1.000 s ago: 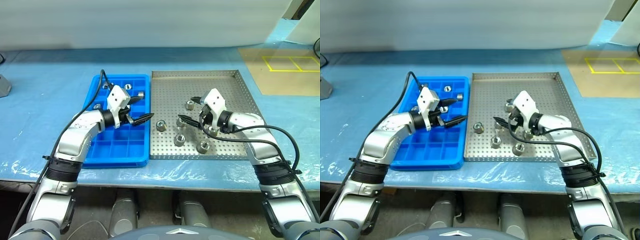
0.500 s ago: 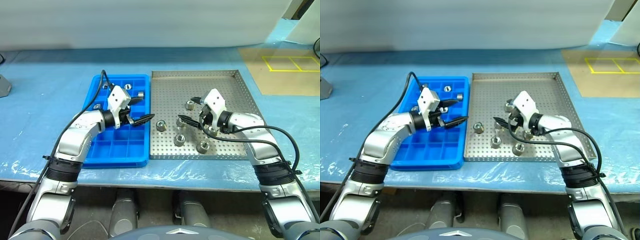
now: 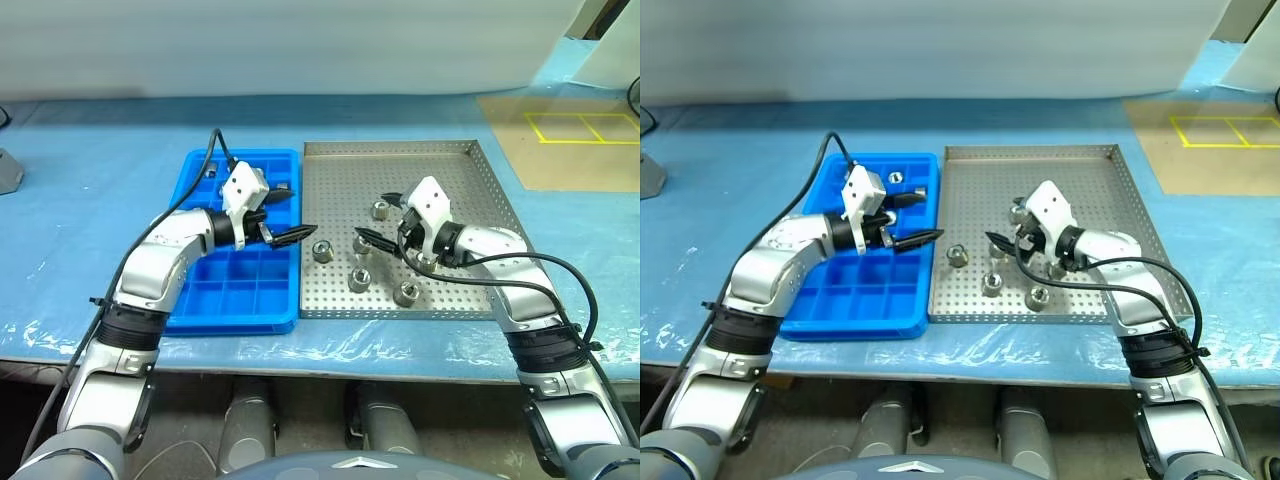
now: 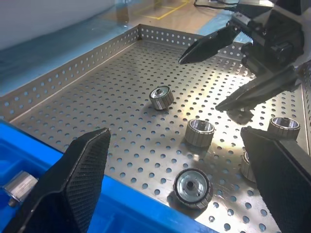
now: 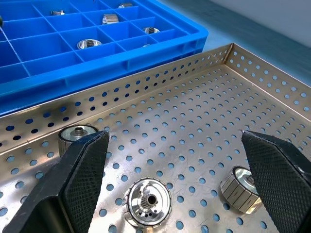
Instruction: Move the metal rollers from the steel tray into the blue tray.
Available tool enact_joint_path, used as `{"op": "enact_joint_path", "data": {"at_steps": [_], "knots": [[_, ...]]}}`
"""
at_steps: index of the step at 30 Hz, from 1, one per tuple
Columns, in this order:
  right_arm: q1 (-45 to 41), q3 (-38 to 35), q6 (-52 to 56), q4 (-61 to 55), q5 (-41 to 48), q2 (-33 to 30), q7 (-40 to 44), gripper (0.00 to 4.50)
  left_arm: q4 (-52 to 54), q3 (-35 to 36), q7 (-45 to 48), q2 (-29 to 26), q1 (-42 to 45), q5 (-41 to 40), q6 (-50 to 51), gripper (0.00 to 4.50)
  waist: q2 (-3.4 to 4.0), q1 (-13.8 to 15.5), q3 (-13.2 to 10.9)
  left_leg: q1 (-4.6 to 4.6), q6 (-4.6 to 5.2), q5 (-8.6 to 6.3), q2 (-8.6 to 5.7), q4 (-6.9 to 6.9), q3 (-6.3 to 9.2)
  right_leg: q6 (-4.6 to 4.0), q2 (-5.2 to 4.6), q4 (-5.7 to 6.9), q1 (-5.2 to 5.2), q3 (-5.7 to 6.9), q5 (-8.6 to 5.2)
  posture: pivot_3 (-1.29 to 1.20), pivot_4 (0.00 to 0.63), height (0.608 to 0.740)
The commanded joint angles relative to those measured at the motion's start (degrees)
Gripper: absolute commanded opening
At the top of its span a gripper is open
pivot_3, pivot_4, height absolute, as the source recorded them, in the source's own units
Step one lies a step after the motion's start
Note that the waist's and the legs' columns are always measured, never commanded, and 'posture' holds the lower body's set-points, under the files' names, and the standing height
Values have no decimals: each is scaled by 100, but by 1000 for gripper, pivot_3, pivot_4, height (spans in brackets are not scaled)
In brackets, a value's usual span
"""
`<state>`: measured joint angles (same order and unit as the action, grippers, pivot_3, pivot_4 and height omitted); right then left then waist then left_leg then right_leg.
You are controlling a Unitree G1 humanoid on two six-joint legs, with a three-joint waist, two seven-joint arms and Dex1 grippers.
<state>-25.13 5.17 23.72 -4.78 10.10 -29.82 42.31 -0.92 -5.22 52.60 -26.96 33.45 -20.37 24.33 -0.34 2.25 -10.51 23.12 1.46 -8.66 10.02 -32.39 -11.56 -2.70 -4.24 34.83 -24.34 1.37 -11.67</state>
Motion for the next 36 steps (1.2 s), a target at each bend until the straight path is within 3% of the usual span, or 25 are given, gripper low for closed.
{"op": "enact_joint_path", "data": {"at_steps": [1,7,18,28,36], "knots": [[33,-191,-118,-251,56,49,-149,4479,-453,-100,76,158,626,182,-319,4500,0,-4,0,0,0,0,0,-1,0,0,0,0,1,0,0,-185,150,740],[188,-565,-147,-306,144,-120,-275,4479,-1955,-628,691,644,1768,662,-1065,4500,0,-2,0,3,8,-5,-6,-10,0,0,-5,-2,7,-1,0,-249,150,740],[1136,-1713,115,-1021,219,-784,-592,4479,-4234,-1121,1800,1207,2594,1450,-2592,4500,-1,-216,0,9,39,-10,-11,-19,-5,3,-6,-14,7,-6,0,-423,150,740],[1674,-1578,377,-1639,175,-518,-986,4479,-5288,-1830,3305,803,3438,2520,-4366,4500,-1,-439,0,8,31,-17,-9,-26,-2,9,-6,-14,11,-2,-2,-461,150,740],[1607,-1265,295,-1551,38,-311,-1210,4479,-6496,-2563,3015,1076,4359,3890,-4235,4500,-1,-448,0,16,44,-27,-14,-34,-1,7,-12,-21,13,0,-2,-462,150,740]]}}
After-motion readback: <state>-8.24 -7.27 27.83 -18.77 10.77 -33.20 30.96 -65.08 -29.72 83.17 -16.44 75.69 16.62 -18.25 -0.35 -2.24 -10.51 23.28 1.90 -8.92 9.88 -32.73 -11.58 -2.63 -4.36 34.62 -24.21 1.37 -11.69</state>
